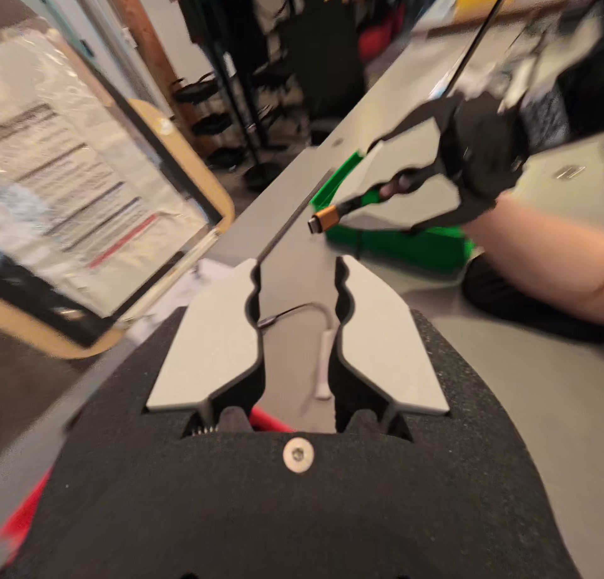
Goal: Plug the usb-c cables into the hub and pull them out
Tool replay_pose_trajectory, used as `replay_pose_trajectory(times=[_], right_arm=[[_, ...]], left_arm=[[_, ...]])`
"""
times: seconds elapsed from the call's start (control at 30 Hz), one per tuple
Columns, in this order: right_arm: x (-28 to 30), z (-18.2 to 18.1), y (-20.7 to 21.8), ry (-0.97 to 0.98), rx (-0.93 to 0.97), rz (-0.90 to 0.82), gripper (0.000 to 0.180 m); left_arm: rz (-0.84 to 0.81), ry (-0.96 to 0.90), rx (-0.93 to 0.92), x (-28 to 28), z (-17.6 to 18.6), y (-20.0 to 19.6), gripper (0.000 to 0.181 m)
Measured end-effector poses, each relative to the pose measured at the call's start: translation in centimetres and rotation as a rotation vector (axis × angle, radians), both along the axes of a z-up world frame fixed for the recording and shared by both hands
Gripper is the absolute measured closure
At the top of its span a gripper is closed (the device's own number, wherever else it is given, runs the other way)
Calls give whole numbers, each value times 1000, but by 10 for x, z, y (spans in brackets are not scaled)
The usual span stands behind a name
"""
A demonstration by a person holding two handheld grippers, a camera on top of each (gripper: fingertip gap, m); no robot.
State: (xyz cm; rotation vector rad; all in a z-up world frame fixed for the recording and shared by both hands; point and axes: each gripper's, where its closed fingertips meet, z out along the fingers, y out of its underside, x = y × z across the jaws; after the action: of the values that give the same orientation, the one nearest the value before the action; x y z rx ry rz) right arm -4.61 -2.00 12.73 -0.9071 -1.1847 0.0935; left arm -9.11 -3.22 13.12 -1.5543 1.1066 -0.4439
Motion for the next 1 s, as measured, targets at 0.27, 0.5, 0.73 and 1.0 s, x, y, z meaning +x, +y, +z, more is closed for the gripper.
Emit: replay_pose_trajectory(times=[0.27, 0.5, 0.73, 1.0], right_arm=[[-8, 6, -9, -65, 186, -94, 175], [-10, 2, -8, -101, 216, -100, 175], [-7, 2, -6, -109, 224, -110, 175], [-8, 0, -7, -130, 266, -111, 174]], left_arm=[[-414, -362, -391, 29, 13, -20, 160], [-429, -252, -404, 35, -9, -17, 176], [-434, -261, -394, 35, -7, -18, 168], [-437, -279, -418, 34, -5, -16, 175]])
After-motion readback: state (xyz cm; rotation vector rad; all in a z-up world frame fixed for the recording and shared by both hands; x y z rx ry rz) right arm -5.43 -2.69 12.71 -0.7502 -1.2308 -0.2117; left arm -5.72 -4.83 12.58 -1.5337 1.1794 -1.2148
